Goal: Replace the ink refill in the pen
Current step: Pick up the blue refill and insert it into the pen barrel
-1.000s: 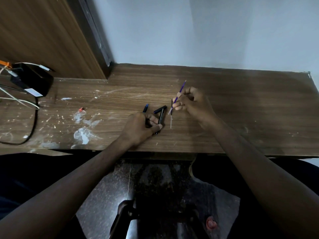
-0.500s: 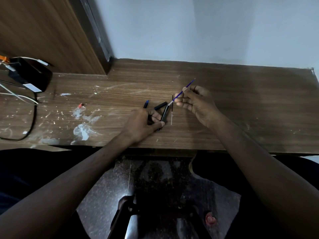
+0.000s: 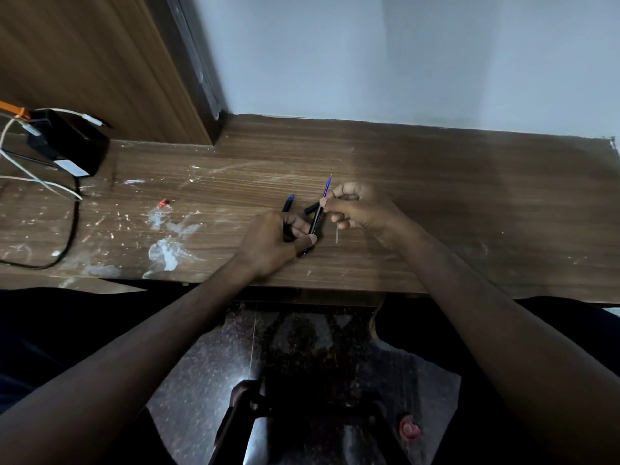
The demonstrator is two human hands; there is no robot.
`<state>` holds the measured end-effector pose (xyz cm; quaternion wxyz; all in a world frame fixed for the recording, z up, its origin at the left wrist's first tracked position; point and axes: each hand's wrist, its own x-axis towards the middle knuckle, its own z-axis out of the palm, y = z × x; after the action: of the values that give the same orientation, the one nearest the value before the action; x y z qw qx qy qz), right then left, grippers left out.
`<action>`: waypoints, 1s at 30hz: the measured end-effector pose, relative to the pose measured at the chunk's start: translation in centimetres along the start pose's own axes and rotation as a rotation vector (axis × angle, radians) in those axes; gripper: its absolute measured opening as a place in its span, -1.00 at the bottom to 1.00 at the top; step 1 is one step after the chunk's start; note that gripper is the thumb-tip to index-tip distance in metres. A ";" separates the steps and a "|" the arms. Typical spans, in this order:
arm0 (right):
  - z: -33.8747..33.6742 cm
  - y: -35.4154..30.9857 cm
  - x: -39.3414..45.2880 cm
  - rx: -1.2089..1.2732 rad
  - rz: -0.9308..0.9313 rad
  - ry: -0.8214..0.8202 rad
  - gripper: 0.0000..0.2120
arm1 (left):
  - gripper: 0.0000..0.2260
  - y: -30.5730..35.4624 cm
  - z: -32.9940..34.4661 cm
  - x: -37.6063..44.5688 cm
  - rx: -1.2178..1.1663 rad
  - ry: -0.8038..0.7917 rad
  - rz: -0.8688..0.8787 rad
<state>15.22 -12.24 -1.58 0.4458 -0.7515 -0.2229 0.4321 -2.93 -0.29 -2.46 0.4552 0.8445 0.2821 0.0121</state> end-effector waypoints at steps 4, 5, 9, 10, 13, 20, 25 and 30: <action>1.1 -1.3 0.4 -0.009 -0.012 -0.008 -0.78 | -0.92 -0.8 -0.8 -0.5 -0.016 0.060 -0.016; 1.6 -1.6 0.5 -0.002 -0.023 0.012 -0.79 | -0.92 -1.1 -1.1 -0.7 -0.011 0.071 -0.016; 3.3 -2.3 1.2 0.026 -0.062 0.050 -0.90 | -0.93 -1.8 -1.8 -1.3 0.013 0.076 -0.011; 3.7 -2.4 1.3 0.027 -0.062 0.050 -0.90 | -0.93 -2.0 -1.9 -1.5 0.012 0.078 -0.010; 4.5 -2.6 1.4 0.051 -0.039 0.049 -0.86 | -0.94 -2.6 -2.3 -1.9 -0.004 0.090 -0.021; 5.6 -3.0 1.6 -0.359 -0.278 0.243 -0.84 | -0.89 -4.5 -3.8 -1.9 -0.033 0.165 -0.143; 6.1 -1.3 1.2 -1.024 -0.534 0.144 -0.68 | -0.87 -5.1 -4.0 -2.1 -0.020 0.187 -0.172; 6.9 -0.9 1.3 -1.091 -0.532 0.186 -0.72 | -0.88 -5.2 -4.1 -2.2 0.006 0.194 -0.151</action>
<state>10.13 -7.58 -2.98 0.1072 -0.8244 -0.5522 0.0622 -8.31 3.98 -3.57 0.4229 0.8169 0.3878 0.0588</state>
